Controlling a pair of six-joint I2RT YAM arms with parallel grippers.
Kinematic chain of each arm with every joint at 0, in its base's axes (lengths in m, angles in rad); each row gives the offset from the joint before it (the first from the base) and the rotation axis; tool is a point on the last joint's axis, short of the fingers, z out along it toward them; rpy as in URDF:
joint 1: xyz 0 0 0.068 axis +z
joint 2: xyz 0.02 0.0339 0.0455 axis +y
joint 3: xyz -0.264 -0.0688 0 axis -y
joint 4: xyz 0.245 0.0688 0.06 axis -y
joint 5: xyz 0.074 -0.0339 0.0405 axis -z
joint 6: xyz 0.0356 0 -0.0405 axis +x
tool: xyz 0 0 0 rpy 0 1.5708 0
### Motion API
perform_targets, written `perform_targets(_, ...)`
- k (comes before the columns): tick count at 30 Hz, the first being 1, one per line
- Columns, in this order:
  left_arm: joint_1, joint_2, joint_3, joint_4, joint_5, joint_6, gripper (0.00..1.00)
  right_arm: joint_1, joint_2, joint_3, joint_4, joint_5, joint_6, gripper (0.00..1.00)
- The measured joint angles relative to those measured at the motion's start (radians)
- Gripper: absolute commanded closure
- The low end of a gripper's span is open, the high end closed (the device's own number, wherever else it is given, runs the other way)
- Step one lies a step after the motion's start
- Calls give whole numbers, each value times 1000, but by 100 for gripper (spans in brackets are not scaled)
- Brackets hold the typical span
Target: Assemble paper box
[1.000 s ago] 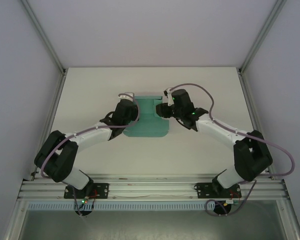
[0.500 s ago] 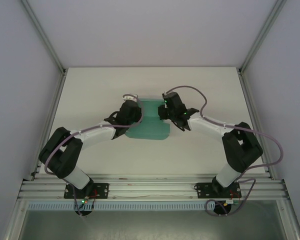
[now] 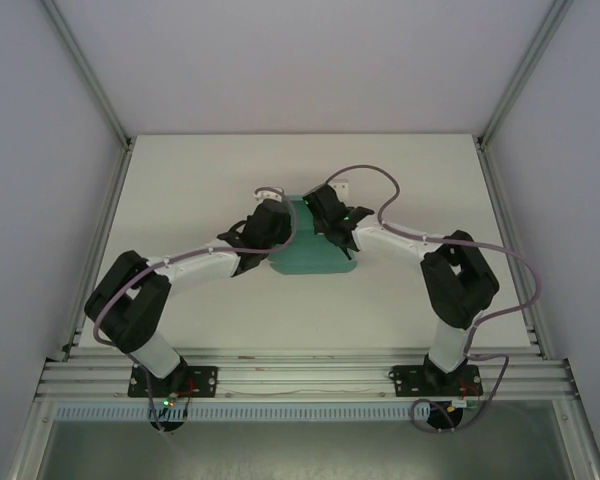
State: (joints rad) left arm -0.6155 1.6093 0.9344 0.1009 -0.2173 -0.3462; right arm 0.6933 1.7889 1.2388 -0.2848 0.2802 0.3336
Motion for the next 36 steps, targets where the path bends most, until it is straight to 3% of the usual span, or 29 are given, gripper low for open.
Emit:
perform_targets(3, 0, 0, 2, -1, -1, -2, 100, 0, -3, -4, 7, -4, -1, 80)
perform_targets(8, 0, 0, 2, -8, -7, -10, 100, -1, -31, -26, 2, 5, -12, 75)
perform_targets(11, 0, 0, 2, -6, -8, -22, 100, -1, -53, -29, -11, 8, -12, 79)
perform_targets(16, -10, 0, 2, 3, -4, -23, 100, 0, -76, -48, -17, -3, -11, 100)
perform_targets(22, -13, 0, 2, 5, 3, -27, 100, 4, -72, -45, -32, 31, 29, 100)
perform_targets(31, -20, 0, 19, 9, 8, -50, 100, 33, 36, 69, -135, 216, 166, 100)
perform_targets(35, -19, 0, 19, 8, 19, -54, 100, 35, 25, 24, -67, 227, 158, 100)
perform_targets(36, -19, 0, 20, 7, 19, -54, 100, 35, 14, -3, -31, 222, 148, 96)
